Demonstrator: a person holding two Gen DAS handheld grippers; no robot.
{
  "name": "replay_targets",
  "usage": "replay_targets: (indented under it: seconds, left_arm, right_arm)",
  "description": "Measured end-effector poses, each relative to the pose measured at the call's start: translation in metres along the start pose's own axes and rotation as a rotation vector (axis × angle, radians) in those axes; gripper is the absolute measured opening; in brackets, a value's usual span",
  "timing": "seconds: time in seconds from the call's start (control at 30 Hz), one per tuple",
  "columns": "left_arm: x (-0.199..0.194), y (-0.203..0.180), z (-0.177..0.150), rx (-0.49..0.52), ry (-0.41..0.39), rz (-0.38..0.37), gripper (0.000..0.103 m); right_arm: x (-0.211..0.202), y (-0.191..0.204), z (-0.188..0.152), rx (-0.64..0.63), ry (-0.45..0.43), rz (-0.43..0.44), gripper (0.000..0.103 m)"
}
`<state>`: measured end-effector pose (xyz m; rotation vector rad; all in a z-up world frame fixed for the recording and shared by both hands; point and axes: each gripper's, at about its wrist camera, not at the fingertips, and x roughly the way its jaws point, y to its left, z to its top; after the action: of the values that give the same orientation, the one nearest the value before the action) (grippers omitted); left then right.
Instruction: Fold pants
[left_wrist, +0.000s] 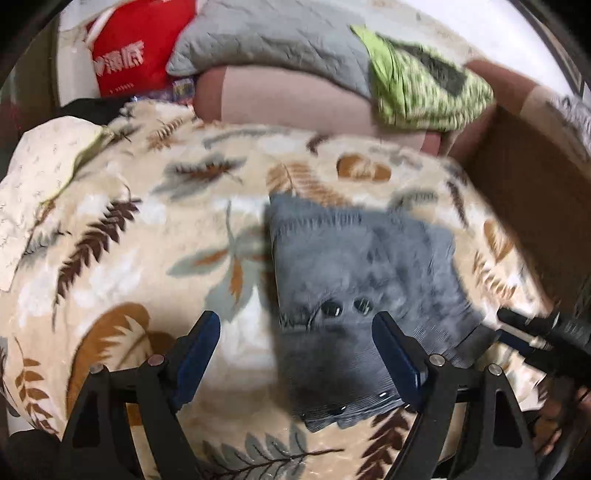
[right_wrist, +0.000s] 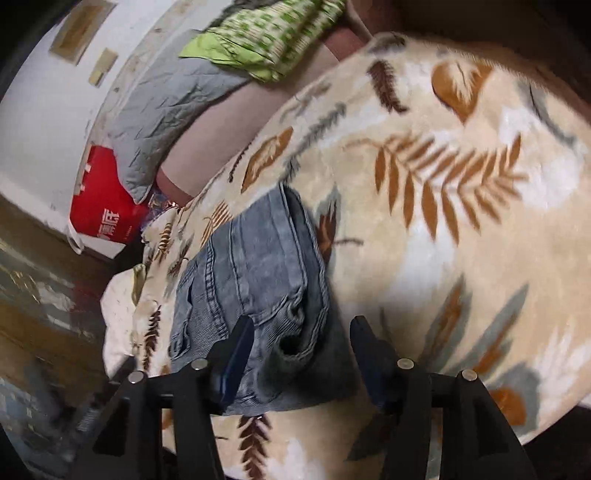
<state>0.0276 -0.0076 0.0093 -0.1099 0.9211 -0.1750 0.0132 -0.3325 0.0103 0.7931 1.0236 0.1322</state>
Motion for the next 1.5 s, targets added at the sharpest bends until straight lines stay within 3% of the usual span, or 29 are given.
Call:
replay_targets:
  seconds: [0.13, 0.23, 0.33, 0.47, 0.57, 0.63, 0.67, 0.8, 0.87, 0.97, 1.17, 1.27, 1.4, 1.5]
  left_arm:
    - [0.031, -0.003, -0.013, 0.039, 0.069, 0.036, 0.085]
    - [0.032, 0.002, -0.017, 0.006, 0.060, 0.018, 0.085]
    - [0.036, 0.002, -0.021, 0.009, 0.058, 0.011, 0.086]
    - [0.038, 0.006, -0.020, -0.004, 0.066, 0.000, 0.087]
    - [0.040, 0.008, -0.017, -0.012, 0.075, -0.010, 0.088]
    - [0.038, 0.006, -0.017, 0.002, 0.071, 0.001, 0.088]
    - [0.037, 0.004, -0.016, 0.014, 0.064, 0.013, 0.088]
    - [0.026, -0.003, -0.010, 0.031, 0.029, 0.035, 0.088]
    - [0.023, -0.005, -0.008, 0.033, 0.002, 0.050, 0.088]
    - [0.037, -0.006, -0.010, 0.052, 0.052, 0.076, 0.088]
    - [0.044, 0.003, -0.013, 0.006, 0.069, 0.043, 0.088]
    - [0.046, 0.006, -0.013, -0.006, 0.079, 0.027, 0.089]
    - [0.048, 0.010, -0.015, -0.030, 0.082, 0.013, 0.090]
    - [0.047, 0.009, -0.015, -0.020, 0.080, 0.016, 0.090]
  right_arm:
    - [0.008, 0.004, 0.000, 0.071, 0.036, 0.033, 0.058]
    - [-0.007, 0.009, -0.004, 0.082, -0.028, 0.034, 0.058]
    - [-0.012, 0.018, -0.005, 0.073, -0.043, 0.188, 0.058]
    - [0.015, 0.031, -0.004, 0.056, 0.040, 0.290, 0.058]
    - [0.049, -0.010, -0.013, 0.199, 0.115, 0.136, 0.057]
    - [0.054, -0.040, -0.022, 0.300, 0.101, 0.189, 0.027]
    - [0.052, -0.043, -0.023, 0.314, 0.102, 0.215, 0.027]
    - [0.035, -0.008, -0.009, 0.168, 0.078, 0.187, 0.028]
    - [0.033, 0.000, 0.000, 0.151, 0.069, 0.113, 0.028]
    - [0.048, -0.008, 0.009, 0.210, 0.108, 0.049, 0.028]
    - [0.060, -0.020, 0.015, 0.300, 0.153, 0.049, 0.028]
    - [0.053, -0.025, 0.011, 0.322, 0.163, 0.057, 0.032]
    - [0.048, -0.026, 0.008, 0.332, 0.157, 0.064, 0.051]
    - [0.054, -0.016, 0.011, 0.323, 0.158, 0.040, 0.054]
